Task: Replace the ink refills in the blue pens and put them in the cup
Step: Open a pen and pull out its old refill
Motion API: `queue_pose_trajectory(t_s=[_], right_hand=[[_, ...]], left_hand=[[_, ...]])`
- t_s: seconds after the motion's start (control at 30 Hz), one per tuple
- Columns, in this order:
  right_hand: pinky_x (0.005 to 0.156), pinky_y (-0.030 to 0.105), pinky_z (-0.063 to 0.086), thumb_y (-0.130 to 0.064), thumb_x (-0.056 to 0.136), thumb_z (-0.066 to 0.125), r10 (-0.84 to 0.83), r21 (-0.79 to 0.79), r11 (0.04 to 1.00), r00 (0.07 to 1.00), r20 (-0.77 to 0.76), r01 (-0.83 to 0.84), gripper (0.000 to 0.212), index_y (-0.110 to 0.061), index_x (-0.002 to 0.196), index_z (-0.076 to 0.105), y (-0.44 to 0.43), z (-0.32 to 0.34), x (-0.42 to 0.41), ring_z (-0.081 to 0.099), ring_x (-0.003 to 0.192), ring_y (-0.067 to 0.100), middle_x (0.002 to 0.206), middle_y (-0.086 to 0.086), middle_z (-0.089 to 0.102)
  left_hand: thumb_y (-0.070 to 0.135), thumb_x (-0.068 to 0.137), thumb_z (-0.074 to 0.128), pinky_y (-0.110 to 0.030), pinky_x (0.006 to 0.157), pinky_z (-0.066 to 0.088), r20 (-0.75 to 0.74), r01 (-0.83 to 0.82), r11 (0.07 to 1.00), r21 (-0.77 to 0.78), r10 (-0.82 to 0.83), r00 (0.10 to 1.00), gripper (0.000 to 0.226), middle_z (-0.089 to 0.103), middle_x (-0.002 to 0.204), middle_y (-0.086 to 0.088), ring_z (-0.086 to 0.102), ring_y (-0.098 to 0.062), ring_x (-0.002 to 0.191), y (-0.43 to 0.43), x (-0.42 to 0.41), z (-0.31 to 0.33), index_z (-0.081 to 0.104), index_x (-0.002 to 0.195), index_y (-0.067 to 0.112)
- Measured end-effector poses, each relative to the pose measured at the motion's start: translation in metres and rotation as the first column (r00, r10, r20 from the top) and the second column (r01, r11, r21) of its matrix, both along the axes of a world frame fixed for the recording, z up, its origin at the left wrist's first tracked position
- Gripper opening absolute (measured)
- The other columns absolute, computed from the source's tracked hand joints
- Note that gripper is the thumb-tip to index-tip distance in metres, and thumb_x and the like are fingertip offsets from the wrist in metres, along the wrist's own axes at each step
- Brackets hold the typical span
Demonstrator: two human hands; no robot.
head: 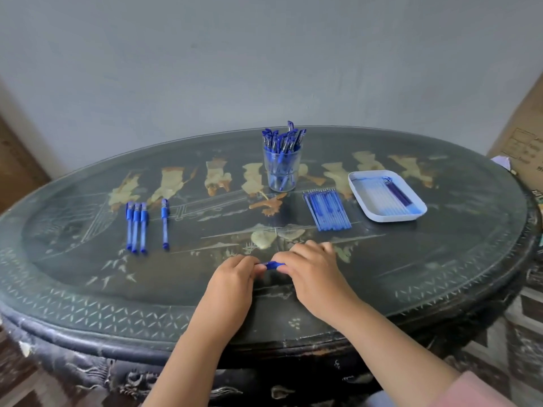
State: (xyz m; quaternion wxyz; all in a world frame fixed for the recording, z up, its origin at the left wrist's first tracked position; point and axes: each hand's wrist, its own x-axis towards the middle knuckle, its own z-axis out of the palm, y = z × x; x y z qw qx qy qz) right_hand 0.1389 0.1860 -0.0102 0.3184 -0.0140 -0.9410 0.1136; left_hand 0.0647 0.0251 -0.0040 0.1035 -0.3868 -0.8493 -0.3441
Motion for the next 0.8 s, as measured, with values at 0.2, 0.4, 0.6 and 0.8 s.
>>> queue_pose_trajectory(t_s=[0.2, 0.4, 0.6, 0.8], right_hand=[[0.068, 0.033, 0.022, -0.010, 0.082, 0.065, 0.037, 0.058, 0.998, 0.997, -0.064, -0.033, 0.019, -0.025, 0.093, 0.064, -0.001, 0.001, 0.001, 0.044, 0.070, 0.017, 0.072, -0.008, 0.049], [0.072, 0.030, 0.021, -0.008, 0.082, 0.070, 0.052, 0.062, 0.997, 0.997, -0.062, -0.048, 0.022, -0.025, 0.095, 0.062, -0.002, 0.003, 0.004, 0.040, 0.073, 0.015, 0.073, -0.009, 0.047], [0.074, 0.028, 0.021, -0.014, 0.086, 0.063, 0.040, 0.091, 0.995, 0.995, -0.091, -0.031, 0.011, -0.024, 0.091, 0.062, -0.003, 0.004, 0.004, 0.039, 0.073, 0.013, 0.073, -0.010, 0.047], [0.073, 0.029, 0.020, -0.017, 0.091, 0.054, -0.005, 0.082, 0.997, 0.994, -0.112, 0.014, 0.011, -0.023, 0.090, 0.064, -0.001, 0.005, 0.005, 0.041, 0.073, 0.013, 0.073, -0.010, 0.049]], left_hand=[[0.029, 0.102, 0.039, -0.013, 0.062, 0.036, 0.233, 0.059, 0.998, -0.019, -0.053, 0.971, 0.036, 0.052, 0.070, 0.007, 0.049, -0.005, 0.067, -0.005, -0.001, 0.013, 0.052, 0.069, 0.023], [0.030, 0.103, 0.039, -0.012, 0.060, 0.036, 0.367, 0.057, 0.998, -0.036, -0.040, 0.930, 0.042, 0.047, 0.060, 0.006, 0.047, 0.001, 0.062, -0.009, -0.004, 0.025, 0.053, 0.065, 0.021], [0.033, 0.103, 0.040, -0.015, 0.055, 0.035, 0.431, 0.037, 0.999, 0.008, -0.037, 0.901, 0.046, 0.042, 0.044, 0.013, 0.042, -0.003, 0.049, -0.010, -0.004, 0.029, 0.053, 0.061, 0.018], [0.037, 0.102, 0.039, -0.016, 0.054, 0.033, 0.498, 0.010, 0.998, 0.070, -0.043, 0.866, 0.047, 0.044, 0.046, 0.012, 0.039, -0.004, 0.048, -0.012, -0.007, 0.028, 0.052, 0.061, 0.017]])
